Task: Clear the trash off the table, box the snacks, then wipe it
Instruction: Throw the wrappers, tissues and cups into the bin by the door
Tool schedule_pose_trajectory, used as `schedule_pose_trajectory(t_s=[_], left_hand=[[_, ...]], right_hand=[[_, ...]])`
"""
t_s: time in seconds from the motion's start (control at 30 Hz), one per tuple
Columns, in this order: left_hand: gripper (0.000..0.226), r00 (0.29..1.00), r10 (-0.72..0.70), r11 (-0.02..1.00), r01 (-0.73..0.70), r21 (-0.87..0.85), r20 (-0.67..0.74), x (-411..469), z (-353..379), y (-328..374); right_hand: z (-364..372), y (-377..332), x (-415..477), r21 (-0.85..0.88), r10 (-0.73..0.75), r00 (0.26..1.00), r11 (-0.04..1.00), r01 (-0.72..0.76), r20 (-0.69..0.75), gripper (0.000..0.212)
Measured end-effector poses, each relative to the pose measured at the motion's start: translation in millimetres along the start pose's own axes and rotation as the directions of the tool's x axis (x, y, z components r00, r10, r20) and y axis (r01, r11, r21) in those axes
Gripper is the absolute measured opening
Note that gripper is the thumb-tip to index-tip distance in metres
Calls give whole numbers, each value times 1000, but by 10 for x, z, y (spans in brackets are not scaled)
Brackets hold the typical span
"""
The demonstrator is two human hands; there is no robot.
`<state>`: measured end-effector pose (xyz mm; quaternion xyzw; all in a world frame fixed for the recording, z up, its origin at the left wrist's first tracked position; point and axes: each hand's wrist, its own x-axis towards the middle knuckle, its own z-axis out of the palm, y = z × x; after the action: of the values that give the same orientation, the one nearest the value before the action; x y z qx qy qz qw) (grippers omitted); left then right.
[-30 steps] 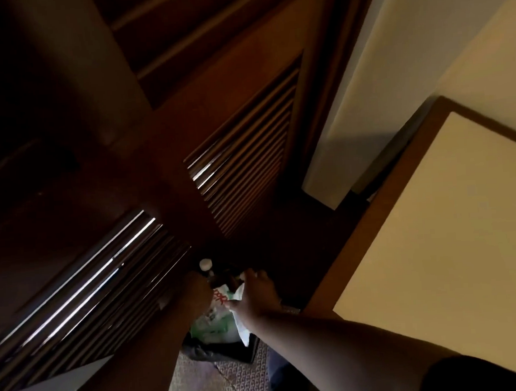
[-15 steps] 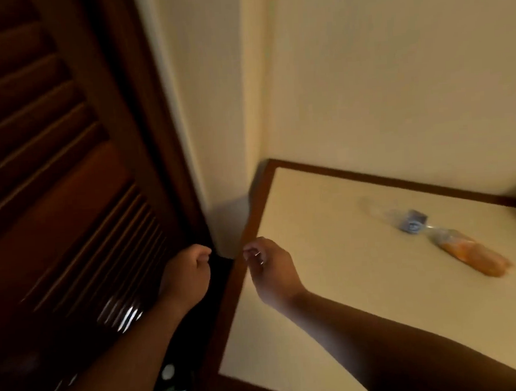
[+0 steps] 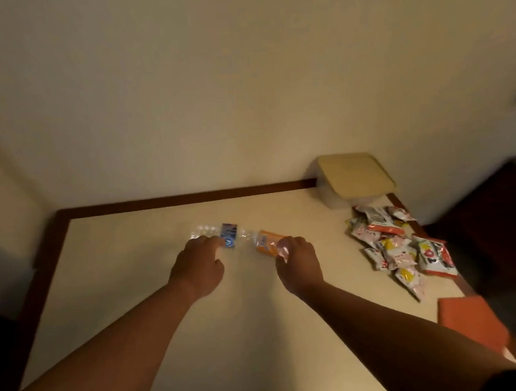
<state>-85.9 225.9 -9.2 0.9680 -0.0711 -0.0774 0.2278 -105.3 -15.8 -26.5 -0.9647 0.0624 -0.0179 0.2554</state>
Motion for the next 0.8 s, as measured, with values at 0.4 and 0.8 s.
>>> schedule_pose_trajectory(t_s=[0.4, 0.8], left_hand=[[89, 971, -77, 906, -28, 423, 228, 970, 572, 333], [68, 991, -132, 939, 120, 322, 17, 470, 165, 22]], right_hand=[[216, 671, 570, -256, 69, 956, 967, 6, 284, 72], [417, 314, 354, 47, 41, 964, 997, -55, 263, 55]])
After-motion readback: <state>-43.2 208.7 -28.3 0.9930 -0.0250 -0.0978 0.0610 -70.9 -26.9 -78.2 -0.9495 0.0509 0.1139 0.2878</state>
